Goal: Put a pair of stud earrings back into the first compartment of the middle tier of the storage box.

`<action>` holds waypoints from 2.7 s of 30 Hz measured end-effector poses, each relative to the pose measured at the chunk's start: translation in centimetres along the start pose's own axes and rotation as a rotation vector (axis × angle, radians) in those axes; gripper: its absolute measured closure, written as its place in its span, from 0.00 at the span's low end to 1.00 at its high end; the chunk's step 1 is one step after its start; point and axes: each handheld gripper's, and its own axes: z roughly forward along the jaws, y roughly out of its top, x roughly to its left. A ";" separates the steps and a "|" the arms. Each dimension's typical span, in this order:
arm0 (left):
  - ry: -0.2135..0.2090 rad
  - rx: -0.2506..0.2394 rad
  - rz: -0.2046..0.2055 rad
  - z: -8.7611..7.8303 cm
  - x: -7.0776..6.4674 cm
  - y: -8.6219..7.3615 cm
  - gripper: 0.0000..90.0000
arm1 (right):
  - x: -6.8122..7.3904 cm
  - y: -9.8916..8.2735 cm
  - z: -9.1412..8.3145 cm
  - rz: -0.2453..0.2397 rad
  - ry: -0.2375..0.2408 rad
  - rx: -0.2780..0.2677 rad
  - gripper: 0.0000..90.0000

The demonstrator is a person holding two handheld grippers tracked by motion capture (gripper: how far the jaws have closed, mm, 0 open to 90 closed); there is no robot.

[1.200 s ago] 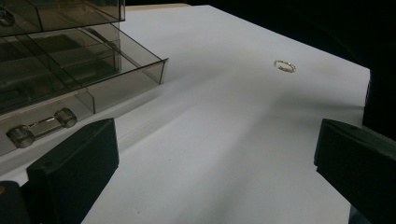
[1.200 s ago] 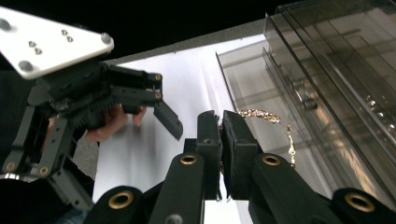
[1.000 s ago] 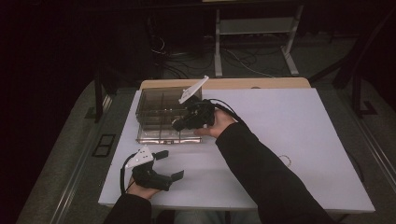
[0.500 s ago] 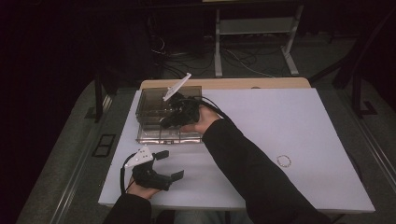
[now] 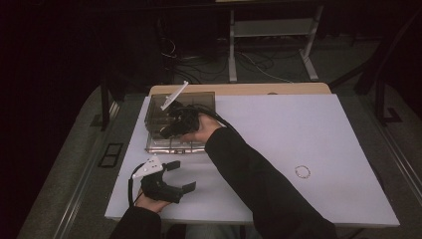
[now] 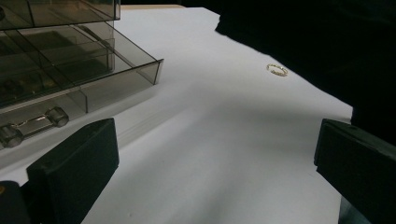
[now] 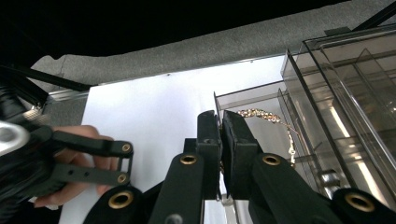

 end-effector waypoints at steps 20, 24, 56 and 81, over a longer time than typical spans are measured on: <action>-0.012 0.001 -0.004 0.1 0.1 0.0 0.00 | -1.6 -0.2 3.4 0.022 -0.002 0.010 0.94; -0.015 -0.002 -0.001 0.1 0.0 0.1 0.00 | -1.6 -0.1 3.9 0.021 0.000 0.013 0.94; -0.015 -0.013 0.005 0.0 0.0 0.2 0.00 | -0.6 0.2 3.1 -0.001 -0.082 0.017 0.50; -0.012 -0.008 0.015 0.0 -0.3 0.1 0.00 | 0.4 -5.2 -4.8 0.070 -0.113 0.011 0.00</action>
